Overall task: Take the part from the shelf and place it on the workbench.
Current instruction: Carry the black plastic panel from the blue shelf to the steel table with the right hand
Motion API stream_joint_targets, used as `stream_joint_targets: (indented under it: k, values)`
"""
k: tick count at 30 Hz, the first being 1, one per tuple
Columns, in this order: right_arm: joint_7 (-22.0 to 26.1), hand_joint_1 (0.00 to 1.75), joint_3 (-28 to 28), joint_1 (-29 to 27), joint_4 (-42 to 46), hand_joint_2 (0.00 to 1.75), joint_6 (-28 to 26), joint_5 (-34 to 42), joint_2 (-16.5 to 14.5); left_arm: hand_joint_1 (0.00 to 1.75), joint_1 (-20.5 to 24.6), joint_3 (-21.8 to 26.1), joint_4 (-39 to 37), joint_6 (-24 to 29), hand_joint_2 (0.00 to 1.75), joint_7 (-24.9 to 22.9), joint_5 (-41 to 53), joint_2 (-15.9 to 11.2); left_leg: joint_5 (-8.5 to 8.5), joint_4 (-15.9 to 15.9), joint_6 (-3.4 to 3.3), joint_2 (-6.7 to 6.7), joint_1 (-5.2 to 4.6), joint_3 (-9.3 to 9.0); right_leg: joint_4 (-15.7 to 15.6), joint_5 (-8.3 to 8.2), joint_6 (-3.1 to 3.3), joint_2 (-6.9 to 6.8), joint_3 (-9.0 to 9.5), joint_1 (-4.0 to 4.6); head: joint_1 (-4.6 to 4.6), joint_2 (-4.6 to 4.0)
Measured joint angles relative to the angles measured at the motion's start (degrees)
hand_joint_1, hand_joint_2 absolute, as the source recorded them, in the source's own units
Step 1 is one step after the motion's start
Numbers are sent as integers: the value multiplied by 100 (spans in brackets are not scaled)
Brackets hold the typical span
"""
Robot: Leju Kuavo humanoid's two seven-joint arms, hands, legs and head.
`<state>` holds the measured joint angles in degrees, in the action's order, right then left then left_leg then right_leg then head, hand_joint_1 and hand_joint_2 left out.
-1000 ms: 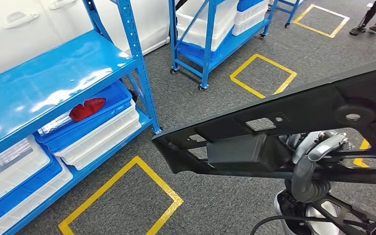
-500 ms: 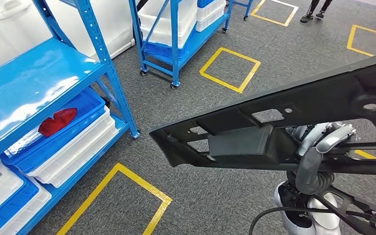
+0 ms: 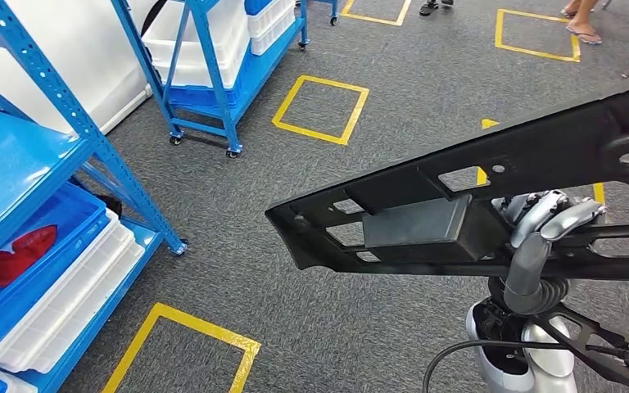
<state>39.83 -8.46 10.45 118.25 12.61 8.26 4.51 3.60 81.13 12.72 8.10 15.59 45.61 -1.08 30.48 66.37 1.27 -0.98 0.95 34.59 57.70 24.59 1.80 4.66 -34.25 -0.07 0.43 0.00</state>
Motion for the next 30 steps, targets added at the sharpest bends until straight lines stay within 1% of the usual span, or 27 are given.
stream_joint_targets:
  k: [1,2,3,4,5,6,7,8,9,10,11,12,13,14,16,17,18,19,21,22,23,25,26,27,28,29,30]
  values:
    - [1,175,-8,-2,4,175,-69,-18,26,0,2,-1,0,-3,175,-5,6,10,-174,-386,-11,-145,14,-155,30,10,-23,76,-10,5,2,0]
    - [1,175,-20,-2,9,175,-143,-37,61,0,4,-1,0,-4,175,-10,10,20,-280,-665,-21,-270,25,-265,55,14,-53,149,-27,1,3,1]
    - [1,175,-41,-4,18,175,-212,-50,102,0,7,-2,0,-4,175,-13,14,29,-307,-802,-35,-353,25,-317,72,11,-91,217,-53,-6,3,1]
    - [1,175,-65,-12,27,175,-275,-62,148,0,15,-2,0,-5,175,-16,17,37,-290,-829,-53,-356,12,-330,75,-1,-133,283,-78,-15,4,1]
    - [1,175,-90,-29,36,175,-327,-73,196,0,29,-2,-1,-9,175,-19,20,48,-305,-841,-88,-289,6,-334,62,-20,-178,350,-98,-29,2,1]
    - [1,175,-114,-52,46,175,-363,-80,246,0,48,-4,-1,-14,175,-20,26,60,-327,-868,-131,-217,3,-348,70,-17,-212,317,-118,-32,3,0]
    - [1,175,-139,-70,54,175,-383,-84,292,0,63,-5,-1,-18,175,-20,34,68,-352,-899,-173,-142,4,-359,144,36,-239,190,-163,-26,19,0]
    - [1,175,-170,-81,60,175,-385,-82,326,0,71,-7,-1,-21,175,-16,43,78,-373,-929,-208,-61,9,-364,326,152,-261,11,-252,-19,33,0]
    - [1,175,-210,-86,61,175,-376,-73,349,0,67,-8,-1,-21,175,-5,49,84,-380,-940,-230,23,-2,-366,636,327,-276,-201,-398,-22,46,0]
    - [1,175,-251,-83,56,175,-361,-61,364,0,57,-8,-2,-21,175,12,44,87,-377,-941,-243,108,-15,-363,1021,516,-298,-333,-583,-31,59,0]
    - [2,175,-288,-84,44,175,-340,-45,376,0,48,-7,-2,-21,175,34,31,90,-372,-939,-249,198,-27,-360,1382,655,-318,-390,-756,-49,58,0]
    - [2,175,-315,-84,28,175,-315,-32,387,0,44,-7,-1,-21,175,53,13,93,-365,-938,-251,285,-35,-359,1605,706,-333,-415,-863,-65,59,0]
    - [1,175,-330,-82,11,175,-286,-19,396,0,46,-6,-1,-21,175,65,-6,94,-358,-937,-248,366,-39,-360,1607,650,-341,-432,-858,-76,59,0]
    - [1,175,-340,-77,-5,175,-251,-4,400,0,51,-5,-1,-18,175,69,-23,96,-348,-937,-241,438,-40,-367,1383,505,-342,-463,-735,-81,60,0]
    - [0,175,-349,-38,-32,175,-177,25,401,0,59,-1,-1,-3,175,58,-41,100,-319,-936,-208,561,-51,-398,578,186,-309,-669,-292,-54,59,0]
    - [1,175,-352,-6,-45,175,-150,38,401,0,61,5,-1,8,175,49,-46,102,-301,-935,-181,613,-62,-414,262,99,-275,-767,-124,-31,55,0]
    - [1,175,-354,26,-57,175,-133,46,400,0,64,11,-1,15,175,38,-48,103,-284,-934,-151,662,-71,-430,82,70,-240,-831,-31,-3,52,0]
    - [1,175,-356,50,-69,175,-126,50,399,0,67,18,-1,20,175,31,-48,106,-270,-936,-120,710,-78,-445,42,90,-204,-829,-20,25,48,0]
    - [0,175,-358,71,-84,175,-133,53,399,0,82,26,-2,22,175,21,-51,115,-235,-935,-54,789,-63,-487,3,71,-138,-692,-8,25,46,0]
    - [0,175,-360,87,-89,175,-138,55,400,0,85,30,-2,23,175,15,-55,123,-181,-880,-26,727,-51,-485,-30,57,-99,-630,16,14,41,0]
    - [0,175,-365,114,-96,175,-144,61,400,0,85,33,-2,26,175,8,-61,129,-74,-725,-4,603,-39,-431,-63,38,-62,-569,38,-1,32,0]
    - [2,175,-384,173,-120,175,-150,92,399,0,64,45,-2,32,175,1,-84,139,277,-51,18,275,-25,-114,-91,20,-14,-442,58,-9,6,0]
    - [2,175,-397,193,-143,175,-157,108,398,0,50,49,-2,31,175,10,-97,143,436,354,23,187,-23,98,-87,19,-4,-365,52,-2,-2,0]
    - [1,175,-414,204,-170,175,-172,117,397,0,37,52,-2,22,175,25,-110,148,506,649,26,148,-24,265,-80,20,0,-279,50,4,-6,0]
    - [1,175,-438,217,-199,175,-200,115,397,0,29,53,-2,11,175,39,-119,155,459,744,23,132,-24,345,-70,23,0,-194,49,9,-5,0]
    - [0,175,-469,237,-227,175,-238,101,397,0,28,53,-2,1,175,48,-121,163,295,600,16,119,-23,312,-56,27,-4,-110,50,9,-6,0]
    - [-1,175,-508,266,-250,175,-282,83,397,0,34,53,-2,-3,175,43,-122,171,56,261,4,74,-20,185,-40,33,-12,-25,53,6,-6,0]
